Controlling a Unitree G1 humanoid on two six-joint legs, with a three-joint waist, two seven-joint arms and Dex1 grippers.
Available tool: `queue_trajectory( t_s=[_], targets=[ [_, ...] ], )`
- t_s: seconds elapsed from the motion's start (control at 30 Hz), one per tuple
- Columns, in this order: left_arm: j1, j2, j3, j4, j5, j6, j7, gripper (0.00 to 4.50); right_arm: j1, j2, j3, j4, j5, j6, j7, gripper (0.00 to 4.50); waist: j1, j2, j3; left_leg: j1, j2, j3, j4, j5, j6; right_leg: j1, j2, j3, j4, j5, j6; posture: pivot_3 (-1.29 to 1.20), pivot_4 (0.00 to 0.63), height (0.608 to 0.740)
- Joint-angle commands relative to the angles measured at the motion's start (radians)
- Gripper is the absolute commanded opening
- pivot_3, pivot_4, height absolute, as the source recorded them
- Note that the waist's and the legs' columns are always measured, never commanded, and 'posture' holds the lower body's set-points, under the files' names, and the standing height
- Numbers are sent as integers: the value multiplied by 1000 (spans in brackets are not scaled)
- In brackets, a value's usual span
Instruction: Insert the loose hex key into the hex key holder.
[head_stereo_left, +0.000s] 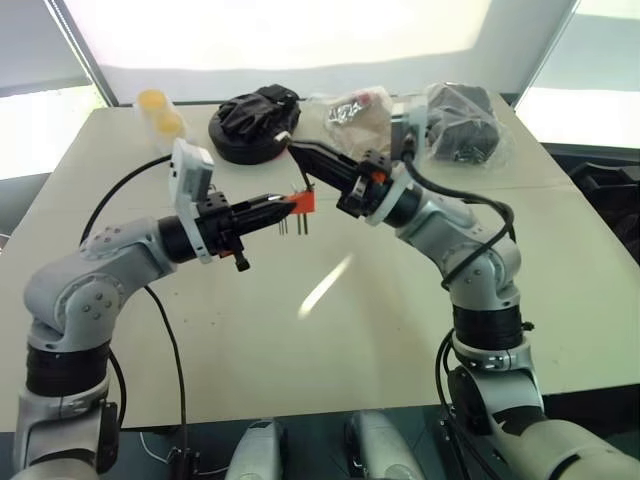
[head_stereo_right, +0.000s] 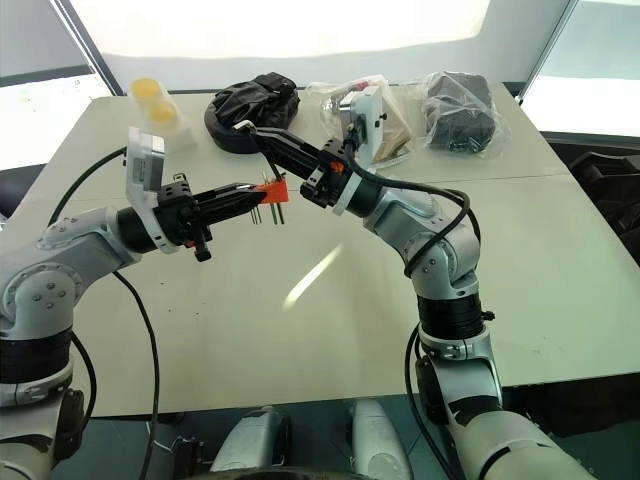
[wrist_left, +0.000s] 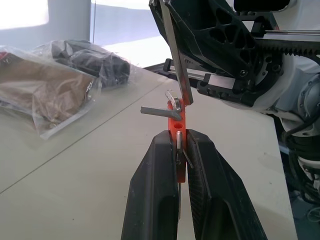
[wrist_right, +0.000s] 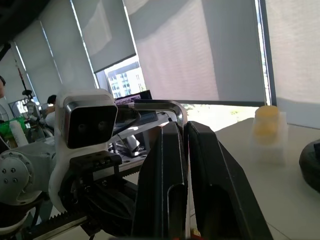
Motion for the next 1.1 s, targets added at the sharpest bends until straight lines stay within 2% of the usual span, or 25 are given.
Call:
queue_trajectory(
  t_s=[0.03, 1.1],
  targets=[
    [-8, 2, 9, -36, -14, -1, 4, 0, -32, -2, -13, -22, 6, -24, 6, 65, 0, 0, 0, 0, 0, 0, 0, 0, 0, 0, 0, 0, 0, 0, 0, 0, 150, 740],
    [-35, -5, 30, -23, -35, 6, 21, 0, -24, -3, -8, -21, -9, -38, 6, 65, 0, 0, 0, 0, 0, 0, 0, 0, 0, 0, 0, 0, 0, 0, 0, 0, 150, 740]
  ],
)
